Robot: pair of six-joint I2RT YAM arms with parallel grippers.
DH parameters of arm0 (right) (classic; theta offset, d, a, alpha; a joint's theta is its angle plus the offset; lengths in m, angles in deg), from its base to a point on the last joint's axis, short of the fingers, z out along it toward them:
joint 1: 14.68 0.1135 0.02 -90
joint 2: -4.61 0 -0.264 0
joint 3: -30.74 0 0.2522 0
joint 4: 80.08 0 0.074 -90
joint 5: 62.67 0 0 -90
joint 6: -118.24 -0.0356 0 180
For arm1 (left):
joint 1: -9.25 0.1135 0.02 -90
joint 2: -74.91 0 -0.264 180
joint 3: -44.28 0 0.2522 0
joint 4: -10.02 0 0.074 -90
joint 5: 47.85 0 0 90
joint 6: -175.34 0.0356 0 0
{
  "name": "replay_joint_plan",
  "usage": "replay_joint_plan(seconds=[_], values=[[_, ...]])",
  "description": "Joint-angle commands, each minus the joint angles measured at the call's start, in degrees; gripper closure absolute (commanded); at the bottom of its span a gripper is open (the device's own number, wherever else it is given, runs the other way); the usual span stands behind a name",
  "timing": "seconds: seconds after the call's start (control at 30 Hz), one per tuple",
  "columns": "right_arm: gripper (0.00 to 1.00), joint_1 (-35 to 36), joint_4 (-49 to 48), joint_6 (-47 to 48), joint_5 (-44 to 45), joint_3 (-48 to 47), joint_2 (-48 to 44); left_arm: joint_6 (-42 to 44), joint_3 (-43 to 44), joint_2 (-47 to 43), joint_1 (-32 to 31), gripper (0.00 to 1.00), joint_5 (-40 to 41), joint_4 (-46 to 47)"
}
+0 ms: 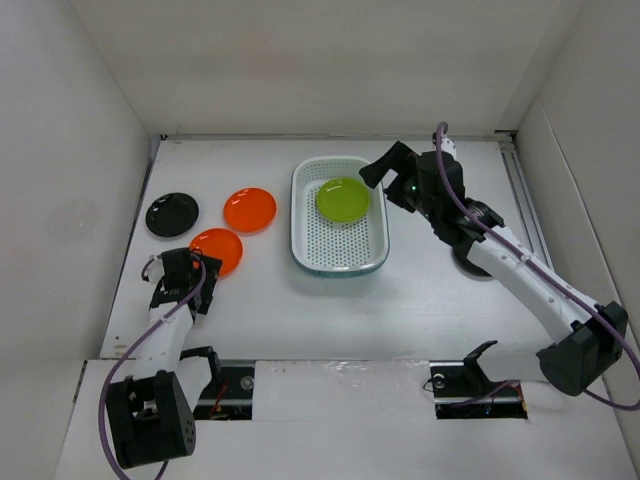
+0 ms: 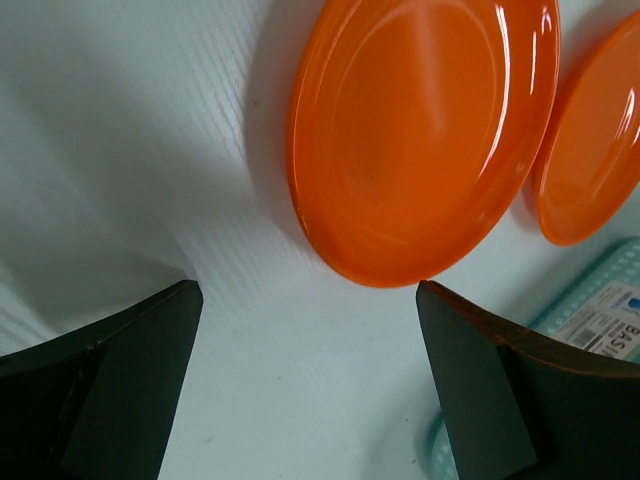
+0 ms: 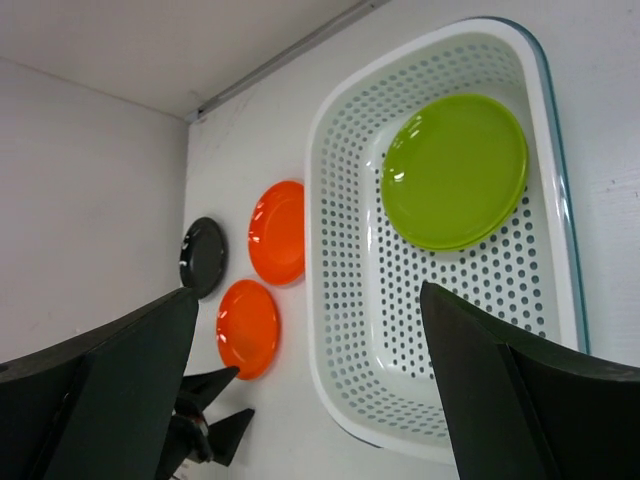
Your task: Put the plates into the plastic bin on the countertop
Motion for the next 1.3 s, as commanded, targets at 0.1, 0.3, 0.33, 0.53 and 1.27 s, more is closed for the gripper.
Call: replay_joint_plan(seconds=[0.1, 0.3, 0.33, 0.53, 1.27], values=[[0.02, -1.7, -4.1, 1.5, -2.4, 2.8, -6.4, -3.1, 0.1, 5.4, 0.0, 0.21, 3.9, 7.7], [0.02, -3.4, -4.1, 1.0, -5.0, 3.9, -11.1, -3.1, 0.7, 11.0, 0.0, 0.52, 3.0, 11.0], [0.02, -3.4, -4.1, 1.0, -5.0, 3.9, -11.6, -3.1, 0.7, 11.6, 0.0, 0.58, 3.0, 11.5], [0.03, -4.6, -3.6, 0.4, -6.9, 3.4, -14.8, -3.1, -0.4, 12.9, 0.0, 0.76, 1.3, 13.6], [0.03, -7.2, -2.0, -0.1, -7.6, 3.0, -18.6, -4.3, 9.8, -11.8, -0.6, 1.00, 5.2, -3.8]])
